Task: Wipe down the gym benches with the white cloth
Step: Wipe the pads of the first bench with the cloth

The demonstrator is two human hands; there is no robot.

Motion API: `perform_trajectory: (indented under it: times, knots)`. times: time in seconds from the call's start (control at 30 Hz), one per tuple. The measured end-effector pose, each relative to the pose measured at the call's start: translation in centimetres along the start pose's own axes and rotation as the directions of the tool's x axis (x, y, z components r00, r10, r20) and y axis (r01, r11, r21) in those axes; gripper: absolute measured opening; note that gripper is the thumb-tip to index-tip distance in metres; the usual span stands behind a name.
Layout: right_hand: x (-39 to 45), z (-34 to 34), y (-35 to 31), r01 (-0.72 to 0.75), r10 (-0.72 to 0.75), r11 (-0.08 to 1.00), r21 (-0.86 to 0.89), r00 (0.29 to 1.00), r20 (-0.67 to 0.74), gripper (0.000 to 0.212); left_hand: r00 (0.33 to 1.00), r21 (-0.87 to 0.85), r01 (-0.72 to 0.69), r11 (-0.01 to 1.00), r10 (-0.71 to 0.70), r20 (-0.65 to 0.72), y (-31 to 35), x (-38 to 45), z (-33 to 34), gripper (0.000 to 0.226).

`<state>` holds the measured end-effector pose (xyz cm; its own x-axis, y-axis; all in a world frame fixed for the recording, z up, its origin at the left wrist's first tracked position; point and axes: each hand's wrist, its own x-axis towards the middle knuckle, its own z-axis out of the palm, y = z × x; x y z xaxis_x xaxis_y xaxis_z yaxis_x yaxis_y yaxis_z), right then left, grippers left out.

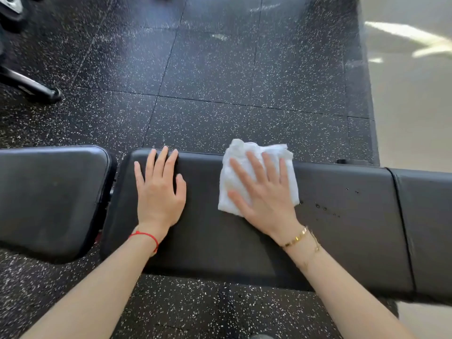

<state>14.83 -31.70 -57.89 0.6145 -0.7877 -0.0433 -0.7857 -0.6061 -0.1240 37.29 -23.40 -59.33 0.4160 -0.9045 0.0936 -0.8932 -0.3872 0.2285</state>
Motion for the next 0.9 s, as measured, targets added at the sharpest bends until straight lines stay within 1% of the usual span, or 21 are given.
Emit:
perform_trajectory:
  times: [0.1, 0.17, 0.23, 0.33, 0.4, 0.5, 0.6, 0.7, 0.77, 0.8, 0.9]
  knots:
    - [-5.0, 1.0, -0.7, 0.116, -0.116, 0.993, 0.019, 0.993, -0.004, 0.064, 0.999, -0.054, -0.019, 0.998, 0.017, -0.048, -0.1, -0.2, 0.1, 0.057]
    - [-5.9, 1.1, 0.0, 0.131, -0.131, 0.991, 0.023, 0.991, 0.022, 0.067, 0.994, -0.072, -0.067, 0.995, 0.06, -0.095, -0.1, -0.3, 0.2, 0.055]
    - [-4.3, 1.0, 0.9, 0.074, -0.074, 0.997, 0.036, 0.997, 0.005, 0.072, 0.985, -0.06, -0.099, 0.993, 0.09, -0.145, -0.2, -0.4, 0.4, 0.051]
    - [-0.7, 0.9, 1.3, -0.042, 0.044, 0.997, 0.072, 0.998, -0.033, 0.071, 0.973, -0.055, -0.142, 0.988, 0.129, -0.193, -0.2, -0.4, 0.6, 0.04]
    - [-0.3, 1.2, 0.6, -0.045, 0.05, 0.996, 0.081, 0.997, -0.063, 0.068, 0.961, -0.062, -0.176, 0.983, 0.158, -0.226, -0.1, -0.5, 0.5, 0.035]
    - [-3.7, 1.8, -0.7, 0.041, -0.034, 0.997, 0.059, 0.994, -0.104, 0.065, 0.957, -0.067, -0.212, 0.975, 0.193, -0.219, 0.2, -1.0, -0.2, 0.032]
    - [-9.1, 2.4, -1.6, 0.127, -0.125, 0.992, 0.017, 0.985, -0.117, 0.067, 0.964, -0.141, -0.232, 0.962, 0.208, -0.167, 1.2, -2.8, -0.7, 0.034]
    - [-13.6, 2.6, -1.2, 0.158, -0.156, 0.987, 0.019, 0.982, -0.108, 0.07, 0.96, -0.166, -0.262, 0.951, 0.239, -0.144, 2.1, -6.3, -0.2, 0.038]
    - [-14.2, 2.2, -0.8, 0.14, -0.138, 0.99, 0.01, 0.986, -0.097, 0.072, 0.962, -0.179, -0.257, 0.95, 0.233, -0.144, 2.3, -8.1, -0.1, 0.039]
    - [-13.9, 2.1, -0.9, 0.107, -0.106, 0.994, 0.001, 0.99, -0.097, 0.073, 0.962, -0.177, -0.252, 0.951, 0.226, -0.154, 2.1, -8.6, -0.2, 0.038]
    - [-13.0, 2.5, -3.5, -0.024, 0.009, 0.996, -0.083, 0.983, -0.182, 0.073, 0.965, -0.168, -0.226, 0.96, 0.197, -0.175, 1.4, -9.3, -0.2, 0.037]
